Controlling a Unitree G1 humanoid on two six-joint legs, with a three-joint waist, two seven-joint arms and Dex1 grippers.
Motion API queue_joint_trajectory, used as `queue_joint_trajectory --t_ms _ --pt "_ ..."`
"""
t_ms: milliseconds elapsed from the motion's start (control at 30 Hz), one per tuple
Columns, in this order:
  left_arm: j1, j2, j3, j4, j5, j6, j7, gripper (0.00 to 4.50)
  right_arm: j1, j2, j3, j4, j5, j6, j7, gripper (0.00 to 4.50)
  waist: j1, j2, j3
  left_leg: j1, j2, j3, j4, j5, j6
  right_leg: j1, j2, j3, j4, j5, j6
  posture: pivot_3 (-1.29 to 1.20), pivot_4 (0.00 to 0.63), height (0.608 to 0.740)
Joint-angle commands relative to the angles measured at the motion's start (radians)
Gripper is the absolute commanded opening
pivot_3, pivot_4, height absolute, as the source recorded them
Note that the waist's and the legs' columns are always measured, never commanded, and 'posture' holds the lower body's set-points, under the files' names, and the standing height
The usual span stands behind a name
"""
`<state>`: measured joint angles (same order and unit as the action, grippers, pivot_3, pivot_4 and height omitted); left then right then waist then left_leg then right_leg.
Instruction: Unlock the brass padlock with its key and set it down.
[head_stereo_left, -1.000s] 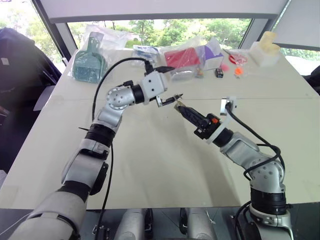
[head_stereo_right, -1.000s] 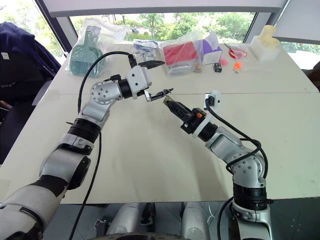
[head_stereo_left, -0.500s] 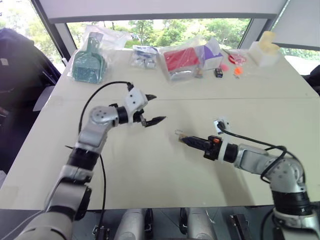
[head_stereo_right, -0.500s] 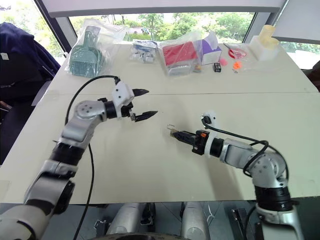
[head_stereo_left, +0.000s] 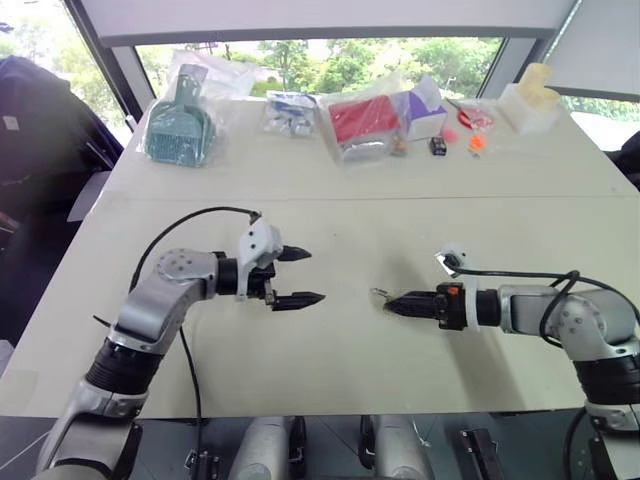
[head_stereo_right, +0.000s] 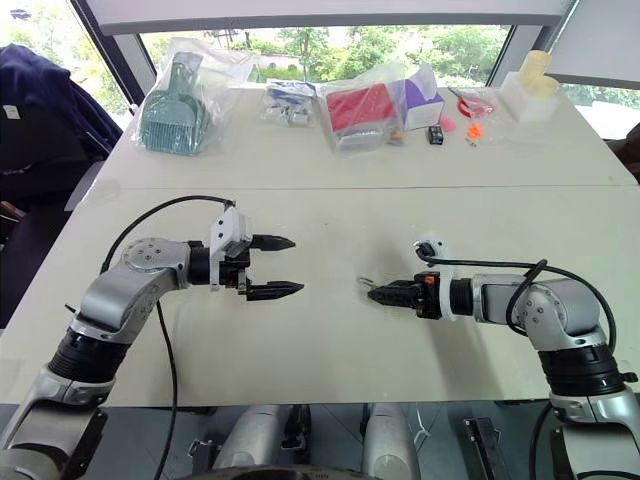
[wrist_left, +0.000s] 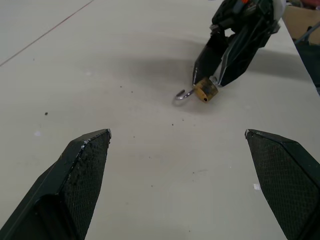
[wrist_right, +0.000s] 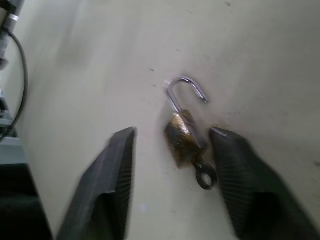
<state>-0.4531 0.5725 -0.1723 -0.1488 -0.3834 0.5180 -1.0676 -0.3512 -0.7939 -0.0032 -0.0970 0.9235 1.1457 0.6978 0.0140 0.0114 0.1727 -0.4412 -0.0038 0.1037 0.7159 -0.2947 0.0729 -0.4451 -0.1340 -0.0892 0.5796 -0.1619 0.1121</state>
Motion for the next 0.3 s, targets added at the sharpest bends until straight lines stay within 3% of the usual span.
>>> queue_joint_trajectory --t_ms 33,200,300 --pt "0.012 0.024 0.021 -0.021 -0.007 -0.005 -0.005 4.50 0.034 -0.096 -0.061 -0.018 -0.109 -0.077 0.007 4.44 0.002 0.000 0.000 0.000 0.000 0.000 0.000 0.000 0.000 0.000 0.000 0.000 0.000 0.000 0.000 0.00 0.150 0.735" --pt "0.059 0.058 0.038 -0.058 -0.041 0.042 -0.010 4.50 0.228 -0.230 -0.236 -0.161 -0.160 -0.175 0.074 4.44 0.008 0.000 0.000 -0.001 -0.001 0.000 0.000 0.000 -0.001 0.000 -0.001 0.000 -0.001 0.000 0.000 0.00 0.150 0.735" --pt "0.097 0.071 0.046 -0.080 -0.065 0.067 -0.012 4.50 0.375 -0.233 -0.362 -0.256 -0.182 -0.237 0.099 4.44 0.002 0.000 0.000 -0.001 0.000 0.000 -0.001 0.003 -0.006 -0.001 0.000 0.000 -0.001 0.000 0.000 0.00 0.150 0.735"
